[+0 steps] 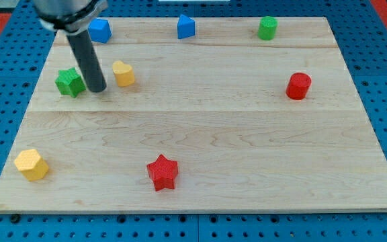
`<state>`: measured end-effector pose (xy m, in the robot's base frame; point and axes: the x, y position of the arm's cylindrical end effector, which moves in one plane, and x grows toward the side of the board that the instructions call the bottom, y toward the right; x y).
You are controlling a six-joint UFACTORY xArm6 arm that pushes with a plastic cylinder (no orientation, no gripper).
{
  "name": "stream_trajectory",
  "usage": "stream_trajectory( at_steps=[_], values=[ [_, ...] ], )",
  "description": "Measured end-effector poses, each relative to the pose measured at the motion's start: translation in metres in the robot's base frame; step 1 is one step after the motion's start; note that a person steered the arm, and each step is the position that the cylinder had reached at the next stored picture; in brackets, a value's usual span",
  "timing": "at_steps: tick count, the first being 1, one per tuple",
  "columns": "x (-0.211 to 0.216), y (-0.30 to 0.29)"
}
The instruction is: Move yellow heart to the bottom right corner of the board
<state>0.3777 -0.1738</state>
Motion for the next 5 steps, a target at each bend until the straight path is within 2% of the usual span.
stream_trajectory(
  at_steps=[1, 2, 3, 5],
  values=[
    [-0.018, -0.027],
    [-0.032, 0.064],
    [-0.034, 0.124],
    [-0.002, 0.217]
  ],
)
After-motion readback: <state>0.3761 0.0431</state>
